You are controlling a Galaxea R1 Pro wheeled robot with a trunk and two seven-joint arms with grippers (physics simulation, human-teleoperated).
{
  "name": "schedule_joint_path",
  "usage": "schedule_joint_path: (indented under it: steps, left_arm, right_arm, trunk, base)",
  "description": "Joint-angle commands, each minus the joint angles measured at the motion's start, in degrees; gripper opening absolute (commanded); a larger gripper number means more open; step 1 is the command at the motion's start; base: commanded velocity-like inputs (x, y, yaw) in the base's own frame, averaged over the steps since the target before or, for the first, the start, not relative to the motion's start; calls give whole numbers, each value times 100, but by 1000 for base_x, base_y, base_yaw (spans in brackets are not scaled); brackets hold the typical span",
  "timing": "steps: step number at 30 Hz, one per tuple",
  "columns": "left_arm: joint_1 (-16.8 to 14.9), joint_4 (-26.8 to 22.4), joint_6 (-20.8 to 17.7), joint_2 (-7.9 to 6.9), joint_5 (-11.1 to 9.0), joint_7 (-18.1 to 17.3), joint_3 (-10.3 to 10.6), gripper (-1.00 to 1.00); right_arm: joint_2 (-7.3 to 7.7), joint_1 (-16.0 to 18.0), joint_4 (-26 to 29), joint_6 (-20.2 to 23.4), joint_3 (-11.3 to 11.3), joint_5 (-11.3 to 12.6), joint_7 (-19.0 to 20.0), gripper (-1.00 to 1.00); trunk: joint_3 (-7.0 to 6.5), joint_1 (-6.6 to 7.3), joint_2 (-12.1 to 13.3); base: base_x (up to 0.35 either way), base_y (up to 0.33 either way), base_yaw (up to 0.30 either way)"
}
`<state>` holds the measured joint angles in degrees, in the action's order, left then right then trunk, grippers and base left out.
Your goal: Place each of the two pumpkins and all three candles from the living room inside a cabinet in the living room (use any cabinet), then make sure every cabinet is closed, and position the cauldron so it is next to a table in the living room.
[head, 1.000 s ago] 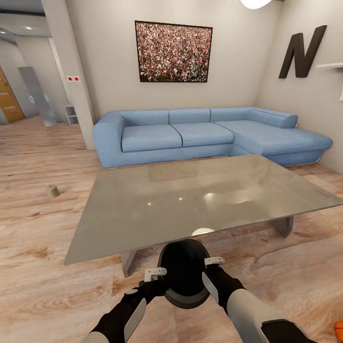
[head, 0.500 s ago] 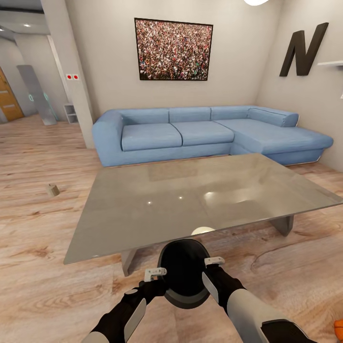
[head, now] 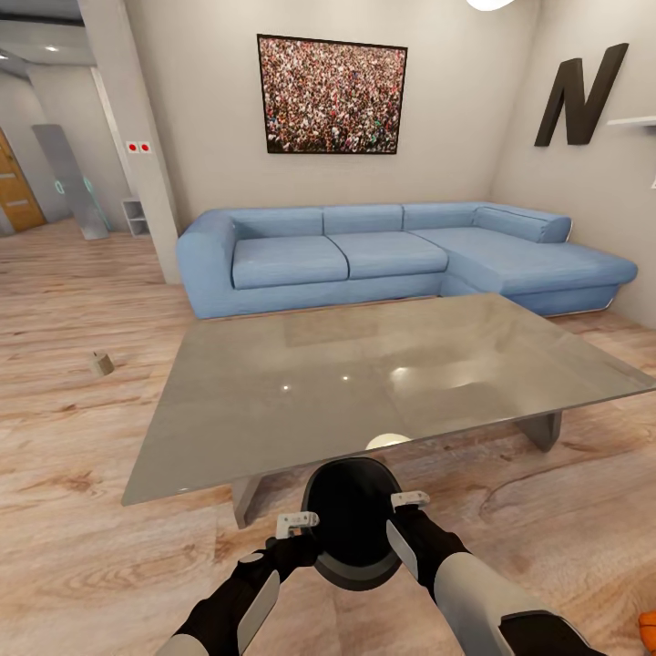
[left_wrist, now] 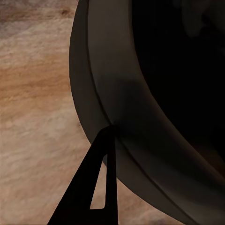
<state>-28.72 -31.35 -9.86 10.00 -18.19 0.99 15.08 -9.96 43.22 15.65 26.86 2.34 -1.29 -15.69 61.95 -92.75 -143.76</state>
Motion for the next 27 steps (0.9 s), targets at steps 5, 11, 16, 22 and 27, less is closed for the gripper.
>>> schedule_joint_path:
  steps: [5, 11, 16, 22, 27]
  left_arm:
    - [-2, 6, -26, 0, -429, 24, -155, -100]
    - [-2, 6, -26, 0, -431, 24, -162, -100]
    - [-2, 6, -25, 0, -431, 24, -163, -100]
    - [-2, 6, -25, 0, -431, 24, -163, -100]
    - [-2, 6, -25, 0, -431, 24, -163, -100]
  right_arm:
    - [-4, 4, 26, -331, -75, 95, 145, -100]
    - [-4, 4, 26, -331, -75, 94, 145, -100]
    - [-4, 4, 26, -331, -75, 94, 145, -100]
    - [-4, 4, 26, -331, -75, 94, 145, -100]
    - [-4, 5, 26, -331, -75, 94, 145, -100]
  trunk:
    - [4, 2, -3]
    - [4, 2, -3]
    - [4, 2, -3]
    - [4, 2, -3]
    - [4, 2, -3]
  base:
    - [0, 0, 0]
    - [0, 0, 0]
    - [0, 0, 0]
    - [0, 0, 0]
    - [0, 0, 0]
